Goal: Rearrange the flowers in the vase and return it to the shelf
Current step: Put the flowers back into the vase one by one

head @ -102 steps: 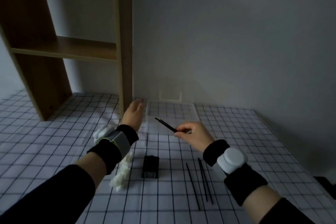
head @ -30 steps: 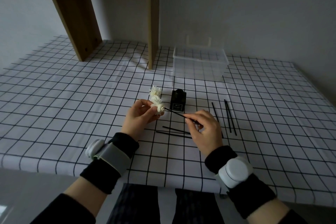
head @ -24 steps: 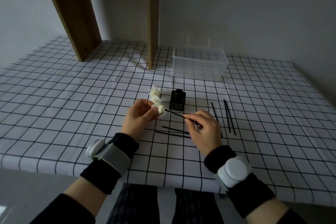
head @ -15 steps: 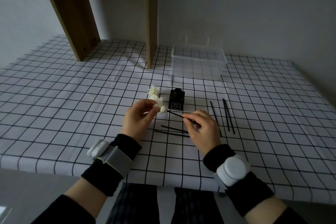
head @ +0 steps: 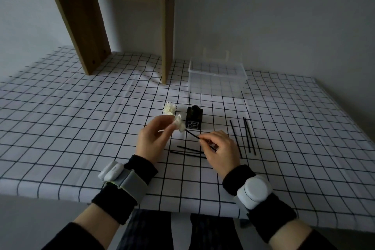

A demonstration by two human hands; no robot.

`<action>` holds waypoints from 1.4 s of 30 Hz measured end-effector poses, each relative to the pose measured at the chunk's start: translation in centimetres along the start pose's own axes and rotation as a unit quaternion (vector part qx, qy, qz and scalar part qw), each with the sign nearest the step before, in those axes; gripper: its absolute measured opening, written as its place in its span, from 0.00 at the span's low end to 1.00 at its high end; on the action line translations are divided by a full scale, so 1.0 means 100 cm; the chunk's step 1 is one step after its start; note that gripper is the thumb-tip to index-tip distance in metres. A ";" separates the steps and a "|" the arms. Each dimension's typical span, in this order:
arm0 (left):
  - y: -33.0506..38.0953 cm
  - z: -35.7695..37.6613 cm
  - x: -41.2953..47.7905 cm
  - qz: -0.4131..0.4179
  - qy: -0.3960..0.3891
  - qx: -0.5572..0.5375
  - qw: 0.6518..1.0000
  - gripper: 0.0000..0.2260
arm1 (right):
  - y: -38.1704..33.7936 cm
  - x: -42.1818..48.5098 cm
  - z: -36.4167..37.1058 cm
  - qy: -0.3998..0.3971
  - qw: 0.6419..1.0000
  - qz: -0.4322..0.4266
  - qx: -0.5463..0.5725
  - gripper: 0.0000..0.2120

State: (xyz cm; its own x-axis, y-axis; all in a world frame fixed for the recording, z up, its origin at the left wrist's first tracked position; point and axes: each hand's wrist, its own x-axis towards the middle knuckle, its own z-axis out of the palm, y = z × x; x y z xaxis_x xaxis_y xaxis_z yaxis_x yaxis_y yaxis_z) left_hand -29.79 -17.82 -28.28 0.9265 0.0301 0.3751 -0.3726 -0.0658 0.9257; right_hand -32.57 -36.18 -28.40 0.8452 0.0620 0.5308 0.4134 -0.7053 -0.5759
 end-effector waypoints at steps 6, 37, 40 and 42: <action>-0.003 -0.006 0.009 -0.091 0.098 -0.121 0.984 0.09 | -0.018 0.050 -0.019 0.046 0.946 0.171 0.271 0.06; -0.011 -0.010 0.015 -0.135 0.134 -0.108 0.976 0.08 | 0.006 0.095 0.016 -0.050 0.938 0.260 0.223 0.03; -0.011 -0.009 0.015 -0.136 0.133 -0.104 0.976 0.08 | 0.005 0.087 0.005 -0.030 0.939 0.260 0.223 0.05; -0.011 -0.010 0.015 -0.136 0.132 -0.095 0.977 0.08 | 0.004 0.075 -0.003 -0.020 0.943 0.255 0.212 0.06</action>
State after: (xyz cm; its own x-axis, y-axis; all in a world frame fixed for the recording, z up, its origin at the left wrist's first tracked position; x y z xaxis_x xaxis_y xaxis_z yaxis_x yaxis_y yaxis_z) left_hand -28.06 -16.74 -28.72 0.9564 0.2777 0.0902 -0.1404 0.1667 0.9760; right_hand -26.13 -36.19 -24.49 0.9792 -0.1778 0.0982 0.0399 -0.3056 -0.9513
